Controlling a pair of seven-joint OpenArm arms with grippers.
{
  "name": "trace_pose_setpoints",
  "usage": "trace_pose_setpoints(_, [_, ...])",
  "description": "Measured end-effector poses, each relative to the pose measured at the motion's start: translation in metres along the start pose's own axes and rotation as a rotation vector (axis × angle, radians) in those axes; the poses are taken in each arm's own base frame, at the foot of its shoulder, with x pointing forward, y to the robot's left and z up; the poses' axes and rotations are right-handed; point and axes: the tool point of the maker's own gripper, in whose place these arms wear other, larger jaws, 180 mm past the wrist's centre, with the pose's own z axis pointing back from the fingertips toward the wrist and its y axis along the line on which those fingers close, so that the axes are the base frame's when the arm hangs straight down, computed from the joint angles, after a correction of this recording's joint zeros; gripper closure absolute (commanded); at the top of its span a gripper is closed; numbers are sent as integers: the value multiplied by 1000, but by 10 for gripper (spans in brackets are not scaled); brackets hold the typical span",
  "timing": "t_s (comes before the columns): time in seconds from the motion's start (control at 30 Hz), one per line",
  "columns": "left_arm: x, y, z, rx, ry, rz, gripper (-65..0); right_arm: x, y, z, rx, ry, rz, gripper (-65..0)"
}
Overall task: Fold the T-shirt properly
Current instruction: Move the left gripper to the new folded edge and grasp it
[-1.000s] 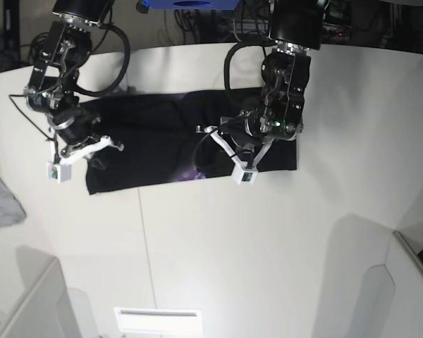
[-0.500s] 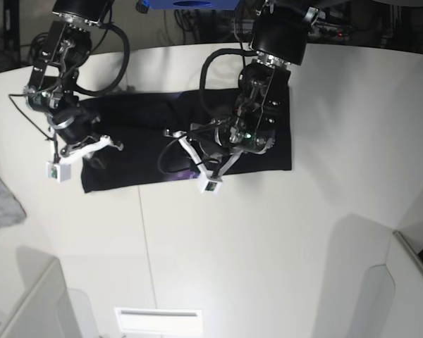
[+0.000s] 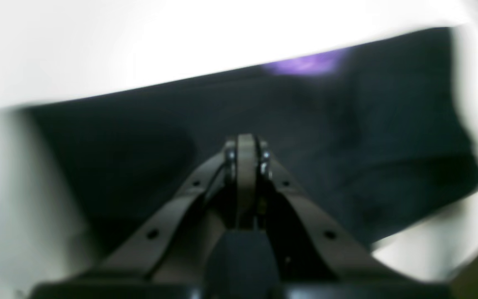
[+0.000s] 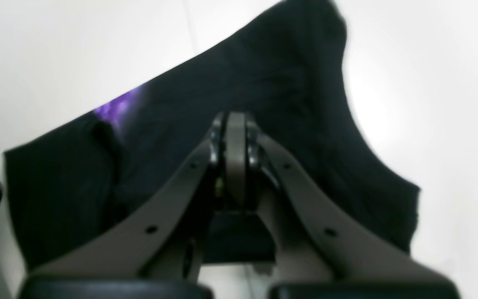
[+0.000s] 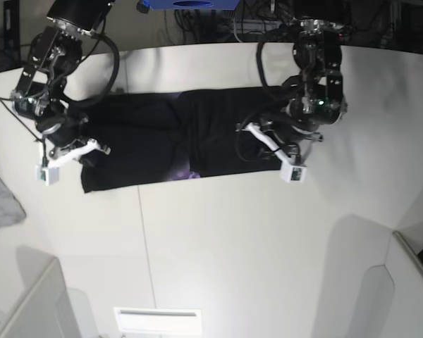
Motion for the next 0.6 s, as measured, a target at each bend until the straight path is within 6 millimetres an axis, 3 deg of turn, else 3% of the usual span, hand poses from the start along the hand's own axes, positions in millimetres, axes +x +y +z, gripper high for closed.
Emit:
trace_pose_setpoints(0.07, [2,23,17,17,-36,-26,0,8,0,2,8,1,-12,-209])
trace_pose_setpoints(0.17, [-14,69,39,97,-23,-43,0,10,-8,5,1,25,44,-429])
trace_pose_setpoints(0.23, [-27,98,56,158,-2,-66,0,2,-16,1,6,75,54,-519])
trace_pose_setpoints(0.33, [-34,127,74,218,-7,-74,0,-8,-23,-15,41,133,34,-513])
trace_pose_setpoints(0.43, [-42,137,67,216,-33,-90,0,-17,-40,-24,31,181,7,-491])
trace_pose_setpoints(0.6, [-77,125,59,174,-23,-106,0,-15,-55,-31,22,206,-13,-489])
